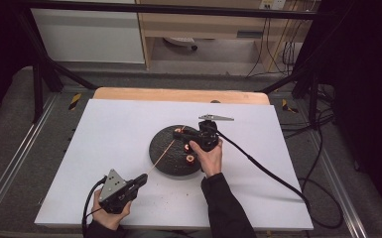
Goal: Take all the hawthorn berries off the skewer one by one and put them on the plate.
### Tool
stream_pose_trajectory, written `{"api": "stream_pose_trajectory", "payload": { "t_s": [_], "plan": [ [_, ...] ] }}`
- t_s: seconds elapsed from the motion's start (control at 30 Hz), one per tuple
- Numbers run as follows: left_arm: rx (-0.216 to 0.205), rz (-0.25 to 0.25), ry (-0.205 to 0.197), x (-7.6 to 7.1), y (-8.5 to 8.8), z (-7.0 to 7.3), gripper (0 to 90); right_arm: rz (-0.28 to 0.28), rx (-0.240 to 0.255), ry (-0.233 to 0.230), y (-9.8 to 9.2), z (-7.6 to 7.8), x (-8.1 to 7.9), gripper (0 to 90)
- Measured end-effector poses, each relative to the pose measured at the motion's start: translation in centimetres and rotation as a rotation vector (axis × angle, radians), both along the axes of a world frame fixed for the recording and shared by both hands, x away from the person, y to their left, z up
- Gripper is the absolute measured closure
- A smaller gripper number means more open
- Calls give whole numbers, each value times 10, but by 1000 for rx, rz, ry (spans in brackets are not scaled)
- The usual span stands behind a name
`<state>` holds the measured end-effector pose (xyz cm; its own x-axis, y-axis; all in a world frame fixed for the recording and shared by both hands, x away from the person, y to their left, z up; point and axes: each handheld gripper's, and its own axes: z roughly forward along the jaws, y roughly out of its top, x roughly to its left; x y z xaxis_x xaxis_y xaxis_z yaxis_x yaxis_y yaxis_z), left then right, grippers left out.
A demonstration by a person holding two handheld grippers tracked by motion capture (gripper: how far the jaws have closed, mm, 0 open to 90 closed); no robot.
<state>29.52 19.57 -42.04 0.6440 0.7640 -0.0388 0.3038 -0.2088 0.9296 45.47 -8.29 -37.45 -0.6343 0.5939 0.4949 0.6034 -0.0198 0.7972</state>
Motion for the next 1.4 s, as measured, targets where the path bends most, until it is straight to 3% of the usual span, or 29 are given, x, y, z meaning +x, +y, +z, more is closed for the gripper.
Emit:
{"api": "stream_pose_trajectory", "payload": {
  "t_s": [0.67,0.8,1.13,1.4],
  "plan": [
    [0,5,2,0,4,0,884,-155,-55,-29,-33,12,29,616],
    [-4,13,4,1,5,0,883,-149,-80,-13,-38,1,26,616],
    [-2,20,8,2,6,0,883,-110,-176,53,-39,-50,12,614],
    [2,21,16,3,6,-2,883,-90,-254,57,-41,-70,3,609]
  ]
}}
